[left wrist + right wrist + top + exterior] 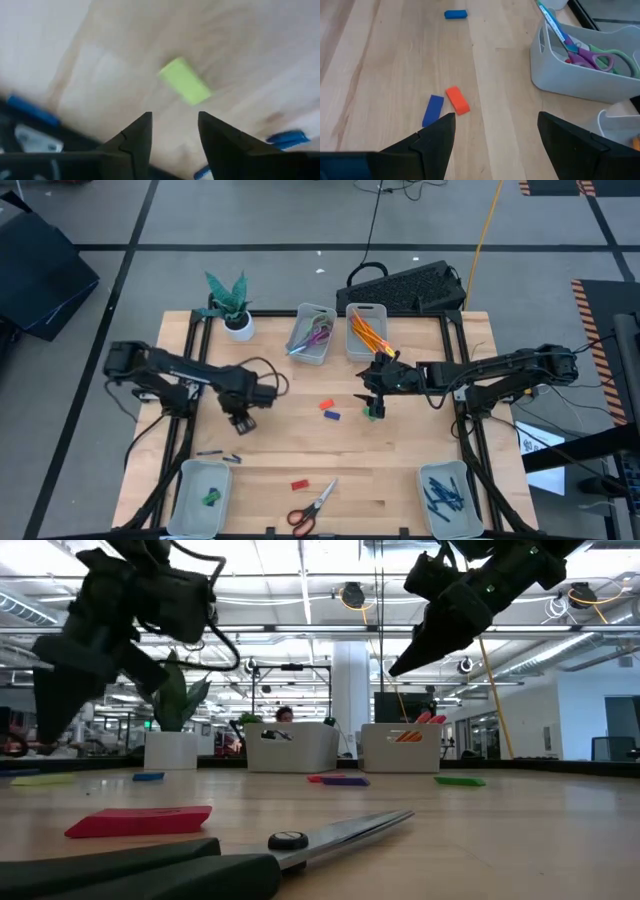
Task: Sort crayons/erasers/pens/pencils in bins
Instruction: Put the blue crayon into the bottom right bin, then put the black scissors into the top left bin
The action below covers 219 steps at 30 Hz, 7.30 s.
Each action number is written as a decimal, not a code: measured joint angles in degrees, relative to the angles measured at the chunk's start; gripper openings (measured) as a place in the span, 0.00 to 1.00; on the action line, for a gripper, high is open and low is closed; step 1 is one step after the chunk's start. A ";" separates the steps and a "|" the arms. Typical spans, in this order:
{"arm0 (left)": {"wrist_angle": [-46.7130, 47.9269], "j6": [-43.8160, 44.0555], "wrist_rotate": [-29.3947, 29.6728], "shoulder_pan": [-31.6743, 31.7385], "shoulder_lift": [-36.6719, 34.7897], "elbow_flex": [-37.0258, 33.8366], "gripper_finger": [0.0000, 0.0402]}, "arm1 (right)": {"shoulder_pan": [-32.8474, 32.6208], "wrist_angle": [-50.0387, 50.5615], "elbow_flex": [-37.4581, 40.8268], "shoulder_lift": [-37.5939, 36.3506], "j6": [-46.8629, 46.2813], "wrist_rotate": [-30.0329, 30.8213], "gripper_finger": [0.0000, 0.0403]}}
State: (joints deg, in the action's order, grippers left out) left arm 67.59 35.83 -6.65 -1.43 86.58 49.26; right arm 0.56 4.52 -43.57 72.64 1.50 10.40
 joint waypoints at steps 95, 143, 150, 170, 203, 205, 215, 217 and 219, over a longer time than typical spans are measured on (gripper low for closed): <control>-37.64 4.55 17.10 4.39 -23.42 -9.06 0.07 | -10.97 -22.05 -1.53 5.44 1.31 3.10 0.69; -90.35 -41.27 14.28 -8.70 -9.36 -8.90 0.25 | -12.52 -19.73 -7.51 14.13 -4.71 5.89 0.04; -80.91 -38.30 15.41 -10.41 -15.25 -8.81 0.46 | -21.92 27.50 -23.83 11.87 -19.10 8.54 0.04; -79.67 -30.56 15.04 -15.31 -12.50 -9.01 0.48 | -57.01 53.45 -23.61 16.23 -89.15 -16.21 0.10; -56.61 -1.10 27.97 -42.16 7.82 13.00 0.48 | -31.94 -2.10 -21.28 27.76 1.88 -6.91 0.46; -52.60 0.65 32.09 -43.65 6.84 13.01 0.48 | -29.85 -5.71 -23.36 32.15 6.17 -10.62 0.48; -48.59 -2.35 41.50 -41.53 3.39 12.95 0.48 | -25.77 -15.98 -30.10 48.25 22.55 -19.69 0.46; -48.66 -3.47 41.83 -40.15 3.28 12.95 0.48 | -25.18 -18.45 -30.18 49.81 22.52 -21.07 0.45; -48.68 -3.95 41.64 -39.12 3.28 12.95 0.48 | -24.66 -19.12 -30.21 50.64 21.31 -24.63 0.43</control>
State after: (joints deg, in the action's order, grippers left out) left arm 18.92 31.89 34.99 -40.55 89.86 62.22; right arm -24.10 -14.60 -73.79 123.29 22.80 -14.24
